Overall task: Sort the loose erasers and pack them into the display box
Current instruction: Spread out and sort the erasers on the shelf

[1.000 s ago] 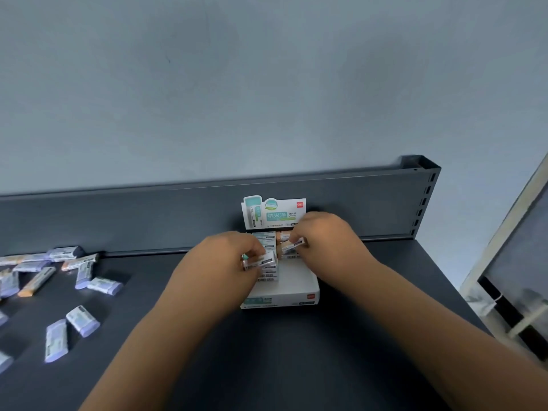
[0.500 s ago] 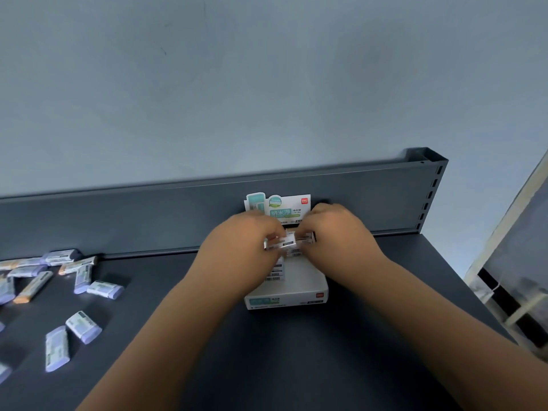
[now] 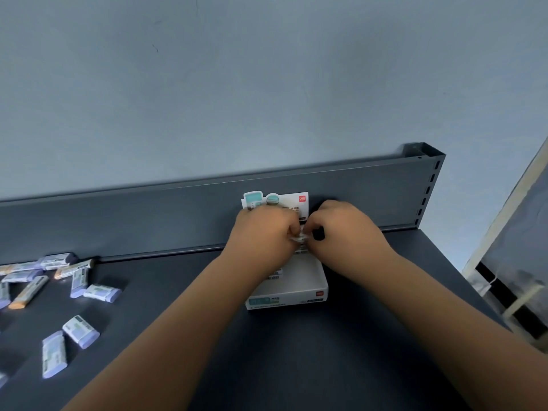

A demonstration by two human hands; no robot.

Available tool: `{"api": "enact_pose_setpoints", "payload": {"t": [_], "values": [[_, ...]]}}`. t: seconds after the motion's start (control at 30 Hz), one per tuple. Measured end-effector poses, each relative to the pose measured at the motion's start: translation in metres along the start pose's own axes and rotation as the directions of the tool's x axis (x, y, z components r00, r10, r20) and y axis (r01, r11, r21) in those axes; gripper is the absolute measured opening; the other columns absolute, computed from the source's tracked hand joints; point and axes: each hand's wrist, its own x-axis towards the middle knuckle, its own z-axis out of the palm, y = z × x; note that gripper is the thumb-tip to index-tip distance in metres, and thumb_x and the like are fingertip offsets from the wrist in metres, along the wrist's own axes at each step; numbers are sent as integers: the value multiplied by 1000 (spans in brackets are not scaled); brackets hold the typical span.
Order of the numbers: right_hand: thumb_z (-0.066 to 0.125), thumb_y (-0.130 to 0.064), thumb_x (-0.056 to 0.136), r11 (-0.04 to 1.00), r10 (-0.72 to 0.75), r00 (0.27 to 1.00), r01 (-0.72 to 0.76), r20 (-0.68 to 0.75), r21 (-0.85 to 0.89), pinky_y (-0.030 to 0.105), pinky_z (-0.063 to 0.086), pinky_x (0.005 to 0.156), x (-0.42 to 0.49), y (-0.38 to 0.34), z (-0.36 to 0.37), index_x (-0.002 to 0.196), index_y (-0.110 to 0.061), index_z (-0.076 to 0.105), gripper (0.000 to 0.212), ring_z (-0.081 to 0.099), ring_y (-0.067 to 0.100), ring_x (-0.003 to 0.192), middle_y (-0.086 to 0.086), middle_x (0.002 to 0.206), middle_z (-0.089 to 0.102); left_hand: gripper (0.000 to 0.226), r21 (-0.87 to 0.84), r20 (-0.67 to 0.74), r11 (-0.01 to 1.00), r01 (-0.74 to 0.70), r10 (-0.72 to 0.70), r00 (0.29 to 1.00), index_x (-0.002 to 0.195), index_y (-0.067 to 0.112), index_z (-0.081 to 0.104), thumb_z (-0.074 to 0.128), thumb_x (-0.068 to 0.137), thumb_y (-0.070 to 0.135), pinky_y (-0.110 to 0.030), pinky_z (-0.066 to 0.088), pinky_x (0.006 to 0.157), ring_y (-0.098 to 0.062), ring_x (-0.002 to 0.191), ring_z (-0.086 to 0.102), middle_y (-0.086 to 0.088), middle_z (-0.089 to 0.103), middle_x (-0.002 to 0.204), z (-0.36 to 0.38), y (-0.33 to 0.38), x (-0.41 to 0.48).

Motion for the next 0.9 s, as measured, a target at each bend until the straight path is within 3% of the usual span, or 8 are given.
{"api": "enact_pose_setpoints", "payload": {"t": [0.2, 0.37, 0.53, 0.7, 0.9], "values": [[62, -27, 85, 998, -21, 999, 19, -31, -65, 39, 55, 67, 1, 1, 5, 86, -24, 79, 18, 55, 23, 90, 0, 92, 59, 17, 85, -78, 995, -52, 59, 995, 93, 26, 76, 65, 83, 33, -31, 42, 74, -25, 100, 59, 2, 64, 98, 6, -1, -2], [61, -26, 85, 997, -7, 999, 4, -45, -73, 40, 55, 65, 1, -1, 8, 87, -22, 76, 15, 56, 23, 90, 0, 92, 58, 16, 153, -129, 987, -48, 68, 989, 90, 26, 75, 63, 80, 29, -31, 30, 70, -26, 97, 57, 3, 65, 92, 9, 1, -4], [61, -24, 85, 998, 13, 998, -16, -60, -54, 37, 53, 65, -2, -2, 8, 90, -21, 70, 11, 55, 21, 90, -2, 92, 56, 13, 182, -167, 982, -54, 85, 982, 79, 18, 70, 73, 68, 24, -37, 45, 66, -36, 97, 58, -3, 66, 88, 12, -1, -5], [62, -24, 85, 998, 10, 998, -14, -65, -58, 36, 52, 64, -4, -2, 9, 88, -21, 71, 11, 57, 22, 89, -1, 91, 57, 11, 214, -167, 976, -52, 88, 982, 74, 15, 71, 72, 67, 24, -38, 46, 63, -39, 95, 58, -6, 65, 84, 14, -2, -6], [61, -31, 87, 998, 9, 999, -12, -49, -58, 34, 52, 65, -6, -2, 6, 89, -24, 72, 13, 57, 21, 87, -3, 92, 57, 15, 204, -156, 978, -40, 73, 985, 88, 21, 74, 66, 76, 25, -37, 45, 66, -32, 98, 56, -1, 66, 99, 10, -5, -14]]}}
